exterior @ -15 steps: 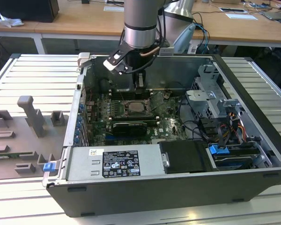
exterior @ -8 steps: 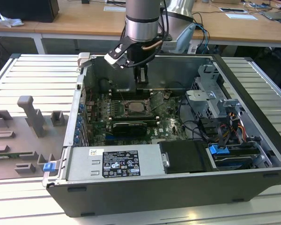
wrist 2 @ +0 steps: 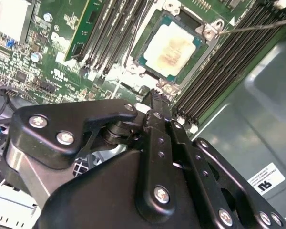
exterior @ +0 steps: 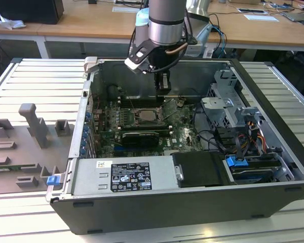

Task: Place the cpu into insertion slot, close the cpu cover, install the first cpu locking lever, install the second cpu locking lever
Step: 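Close the cpu cover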

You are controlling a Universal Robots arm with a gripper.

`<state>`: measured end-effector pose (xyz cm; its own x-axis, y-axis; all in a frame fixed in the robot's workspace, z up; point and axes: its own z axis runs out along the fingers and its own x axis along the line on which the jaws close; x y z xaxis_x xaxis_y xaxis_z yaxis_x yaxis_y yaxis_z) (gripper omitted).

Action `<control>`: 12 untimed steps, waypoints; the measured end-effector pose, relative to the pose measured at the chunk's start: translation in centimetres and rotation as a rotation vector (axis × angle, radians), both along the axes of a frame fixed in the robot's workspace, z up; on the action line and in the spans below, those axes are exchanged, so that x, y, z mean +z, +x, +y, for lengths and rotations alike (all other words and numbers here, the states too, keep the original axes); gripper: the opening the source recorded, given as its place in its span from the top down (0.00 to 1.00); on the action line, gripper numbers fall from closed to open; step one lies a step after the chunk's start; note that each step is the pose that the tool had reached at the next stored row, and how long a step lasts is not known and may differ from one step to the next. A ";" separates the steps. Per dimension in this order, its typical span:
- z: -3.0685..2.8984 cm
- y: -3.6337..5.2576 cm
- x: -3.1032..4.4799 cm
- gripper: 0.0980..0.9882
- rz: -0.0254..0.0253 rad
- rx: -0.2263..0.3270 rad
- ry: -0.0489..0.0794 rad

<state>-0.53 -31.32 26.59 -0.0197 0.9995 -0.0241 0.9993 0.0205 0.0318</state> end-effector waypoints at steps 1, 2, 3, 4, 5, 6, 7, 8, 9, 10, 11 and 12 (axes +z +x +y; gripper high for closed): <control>0.00 0.16 0.00 0.99 -0.0001 0.000 0.000; 0.00 0.41 0.00 0.99 -0.0001 0.000 0.000; 0.00 0.59 0.00 0.99 -0.0001 0.000 0.000; 0.00 0.72 0.00 0.99 -0.0001 0.000 0.000; 0.00 0.90 0.00 0.99 -0.0001 0.000 0.000; 0.00 1.06 0.00 0.99 -0.0001 0.000 0.000; 0.00 1.24 0.00 0.99 -0.0001 0.000 0.000; 0.00 1.49 0.00 0.99 -0.0001 0.000 0.000; 0.00 1.62 0.00 0.99 -0.0001 0.000 0.000; 0.00 1.80 -0.01 0.99 -0.0002 0.000 0.000; 0.01 2.04 -0.01 0.99 -0.0002 0.000 0.000; 0.00 2.40 0.00 0.99 -0.0001 0.000 0.000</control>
